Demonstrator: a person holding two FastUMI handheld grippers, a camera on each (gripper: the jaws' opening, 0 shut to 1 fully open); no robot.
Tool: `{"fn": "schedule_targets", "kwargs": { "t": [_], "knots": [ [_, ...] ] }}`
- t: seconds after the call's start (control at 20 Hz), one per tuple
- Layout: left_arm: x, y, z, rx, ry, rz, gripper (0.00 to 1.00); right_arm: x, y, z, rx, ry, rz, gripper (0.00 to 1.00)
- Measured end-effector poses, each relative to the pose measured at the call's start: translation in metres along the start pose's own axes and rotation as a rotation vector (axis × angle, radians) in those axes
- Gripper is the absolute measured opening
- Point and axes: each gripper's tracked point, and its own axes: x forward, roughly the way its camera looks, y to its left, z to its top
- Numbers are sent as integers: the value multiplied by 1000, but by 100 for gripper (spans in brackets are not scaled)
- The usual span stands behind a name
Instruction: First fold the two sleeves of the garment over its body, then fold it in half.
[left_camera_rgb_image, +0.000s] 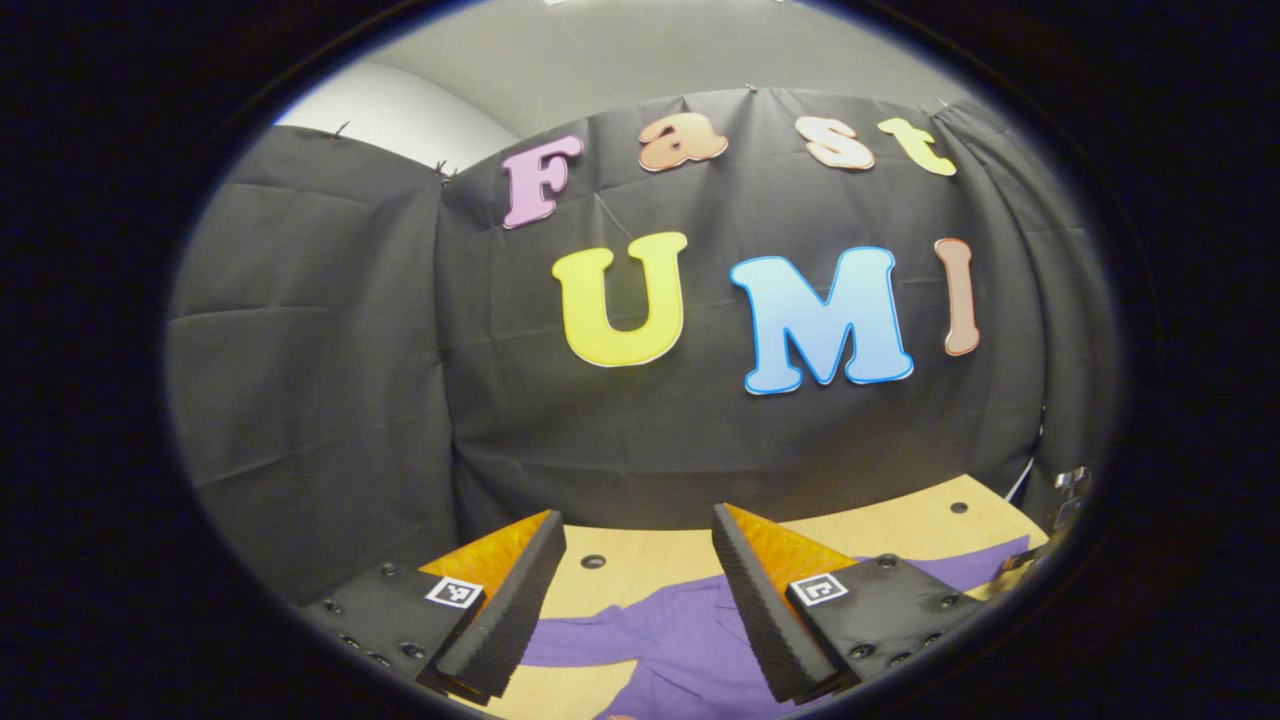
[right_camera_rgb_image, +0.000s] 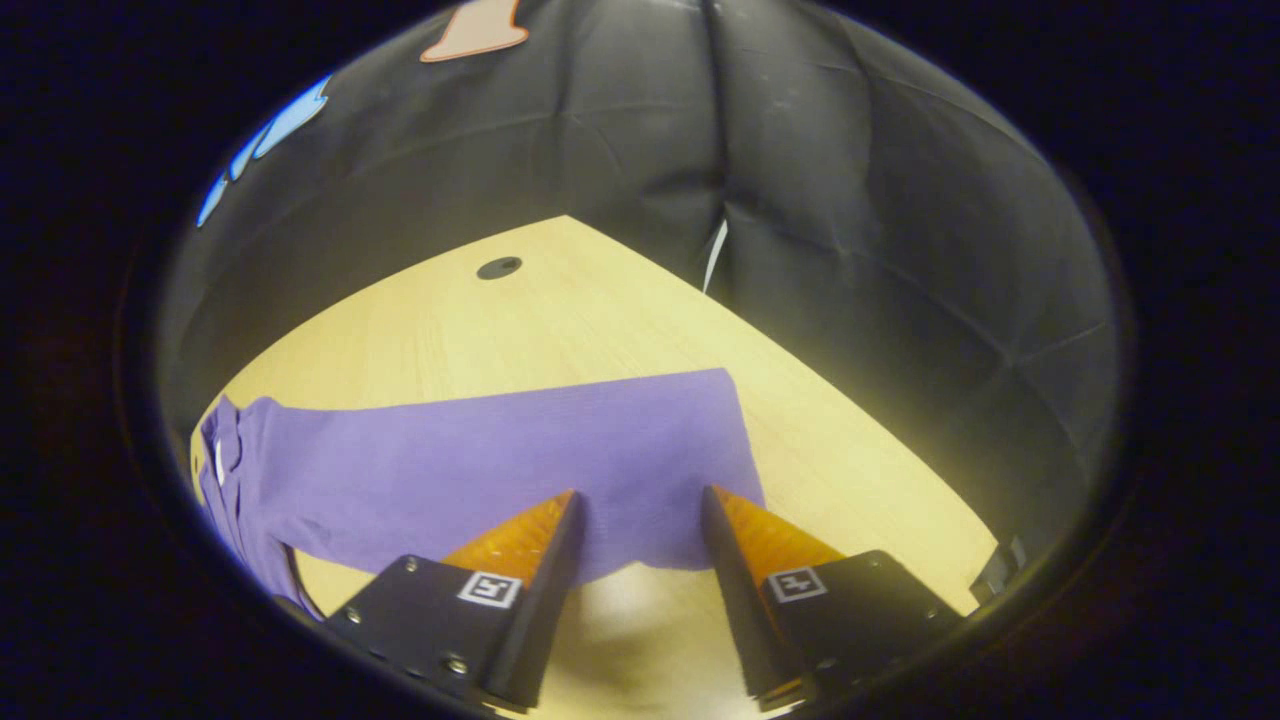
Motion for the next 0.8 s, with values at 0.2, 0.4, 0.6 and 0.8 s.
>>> {"fn": "schedule_targets", "kwargs": {
  "t": [0.2, 0.4, 0.6, 0.8],
  "knots": [
    [1, 1, -3, 4, 6, 3, 93, 2, 14, 1, 34, 15, -6, 35],
    [0, 5, -3, 2, 1, 8, 93, 0, 18, 5, -13, 53, -40, 9],
    [-2, 12, -5, 0, 2, 15, 93, -2, 28, 11, -89, 64, -40, 2],
    [-7, 26, -7, 1, -4, 29, 93, -13, 56, 22, -74, 30, -4, 2]
  ]
}}
